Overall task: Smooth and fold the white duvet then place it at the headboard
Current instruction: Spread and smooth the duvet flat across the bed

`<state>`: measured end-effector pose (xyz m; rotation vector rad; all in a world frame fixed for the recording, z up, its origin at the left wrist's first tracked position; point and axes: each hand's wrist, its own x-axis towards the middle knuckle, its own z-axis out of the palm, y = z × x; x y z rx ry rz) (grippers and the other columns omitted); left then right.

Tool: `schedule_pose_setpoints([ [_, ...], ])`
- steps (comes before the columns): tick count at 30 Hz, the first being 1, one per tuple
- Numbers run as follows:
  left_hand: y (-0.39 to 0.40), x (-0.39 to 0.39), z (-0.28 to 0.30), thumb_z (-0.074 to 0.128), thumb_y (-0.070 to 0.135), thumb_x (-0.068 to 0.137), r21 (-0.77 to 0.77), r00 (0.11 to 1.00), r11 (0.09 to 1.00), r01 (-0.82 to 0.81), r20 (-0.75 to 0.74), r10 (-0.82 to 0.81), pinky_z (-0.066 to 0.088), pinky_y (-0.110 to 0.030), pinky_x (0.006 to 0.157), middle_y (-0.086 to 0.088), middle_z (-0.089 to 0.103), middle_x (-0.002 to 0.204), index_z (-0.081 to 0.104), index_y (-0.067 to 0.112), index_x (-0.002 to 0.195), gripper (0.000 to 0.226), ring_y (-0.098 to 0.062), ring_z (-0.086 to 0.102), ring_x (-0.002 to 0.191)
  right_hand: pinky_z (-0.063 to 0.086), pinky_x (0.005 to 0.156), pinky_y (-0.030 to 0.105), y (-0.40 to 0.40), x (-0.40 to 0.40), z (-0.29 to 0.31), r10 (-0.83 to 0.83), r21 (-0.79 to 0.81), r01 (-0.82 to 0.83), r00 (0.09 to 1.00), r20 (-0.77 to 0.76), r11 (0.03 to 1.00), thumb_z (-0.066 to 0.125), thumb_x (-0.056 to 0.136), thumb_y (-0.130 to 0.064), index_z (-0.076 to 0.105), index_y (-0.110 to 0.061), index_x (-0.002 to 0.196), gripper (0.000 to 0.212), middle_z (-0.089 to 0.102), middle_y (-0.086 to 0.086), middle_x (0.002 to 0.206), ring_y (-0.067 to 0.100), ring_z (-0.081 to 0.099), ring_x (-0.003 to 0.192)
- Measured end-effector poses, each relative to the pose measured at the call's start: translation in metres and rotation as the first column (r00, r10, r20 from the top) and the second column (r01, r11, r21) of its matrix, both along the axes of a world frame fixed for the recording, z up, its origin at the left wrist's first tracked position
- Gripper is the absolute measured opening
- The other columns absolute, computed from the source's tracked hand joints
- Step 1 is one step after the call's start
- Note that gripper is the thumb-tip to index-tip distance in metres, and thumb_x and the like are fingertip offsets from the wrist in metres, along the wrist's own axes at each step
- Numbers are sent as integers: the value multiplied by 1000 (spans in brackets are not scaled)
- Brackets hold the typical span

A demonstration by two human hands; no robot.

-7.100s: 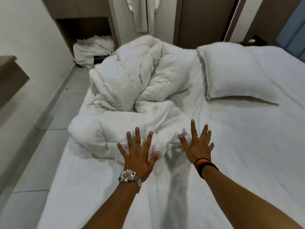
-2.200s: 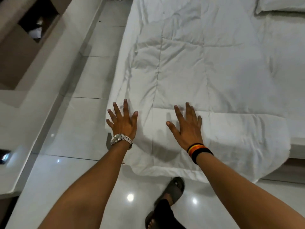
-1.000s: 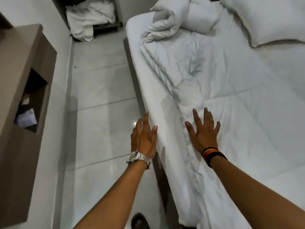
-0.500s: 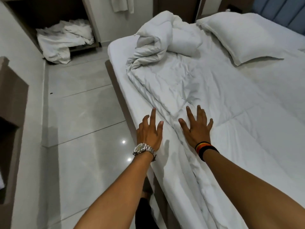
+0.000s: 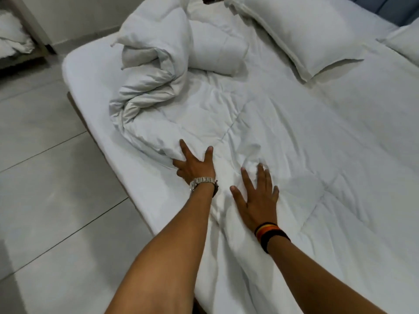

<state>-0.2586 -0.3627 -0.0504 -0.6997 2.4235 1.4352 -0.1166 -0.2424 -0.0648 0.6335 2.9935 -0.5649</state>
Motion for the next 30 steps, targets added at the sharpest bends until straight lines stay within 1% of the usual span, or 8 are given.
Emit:
schedule_pose_setpoints([
  [4, -22, -20, 5, 67, 5, 92, 144, 987, 989, 12, -162, 12, 40, -22, 108, -15, 35, 157, 39, 35, 157, 77, -37, 52, 133, 7, 124, 60, -7, -7, 7, -48, -45, 48, 999, 6, 998, 23, 98, -75, 14, -46, 162, 71, -9, -3, 173, 18, -10, 159],
  [8, -128, -50, 9, 64, 3, 91, -155, 864, 982, 108, -475, -170, 20, -3, 108, -13, 59, 143, 54, 21, 149, 62, -30, 57, 127, 4, 124, 49, -18, -6, 15, -82, -125, 82, 997, 4, 989, 28, 99, -74, 14, -50, 161, 67, -10, -4, 173, 16, -10, 159],
  [12, -229, -40, 5, 55, -5, 96, -212, 933, 972, 101, -318, -167, 46, -30, 97, -12, 51, 111, 59, 30, 145, 60, -31, 61, 99, -5, 124, 58, -56, 12, -9, -34, 7, 34, 970, 240, 999, -2, 92, -81, 2, -46, 163, 79, -22, -1, 169, 23, -15, 159],
  [17, -258, -54, -3, 62, 24, 100, -135, 962, 979, 154, -206, -180, 54, -47, 97, -13, 47, 135, 39, 34, 156, 62, -33, 62, 106, -7, 122, 63, -97, -23, -4, -119, 58, 107, 951, 285, 993, -2, 89, -82, -3, -43, 163, 84, -20, -1, 171, 22, -16, 158],
  [22, -216, -109, 23, 54, 37, 100, -278, 868, 923, 267, -348, -356, 39, -51, 111, -16, 44, 152, 39, 25, 158, 61, -39, 47, 134, -7, 123, 62, -119, -107, 19, -117, 5, 117, 989, 94, 993, 13, 97, -76, 7, -43, 164, 75, -13, -1, 173, 21, -12, 159],
  [26, -174, -161, 35, 42, 49, 99, -454, 668, 796, 401, -450, -593, 29, -58, 117, -11, 40, 160, 37, 29, 159, 63, -35, 37, 145, -6, 124, 62, -109, -184, 36, -135, -9, 135, 991, -15, 991, 22, 102, -72, 7, -43, 164, 70, -10, 2, 173, 22, -11, 159],
  [28, -156, -194, 37, 45, 59, 97, -582, 574, 725, 368, -471, -670, 16, -64, 121, -13, 26, 168, 31, 31, 161, 71, -38, 24, 153, -6, 124, 62, -95, -222, 42, -159, -9, 159, 986, -41, 987, 23, 101, -72, 8, -42, 164, 70, -9, 2, 173, 23, -10, 159],
  [30, -141, -233, 36, 49, 82, 84, -628, 628, 709, 322, -418, -656, -7, -65, 121, -15, 2, 173, 15, 35, 165, 100, -42, 0, 158, -4, 124, 62, -78, -260, 42, -189, -9, 189, 980, -57, 982, 22, 100, -74, 8, -43, 163, 72, -8, 3, 174, 24, -8, 159],
])
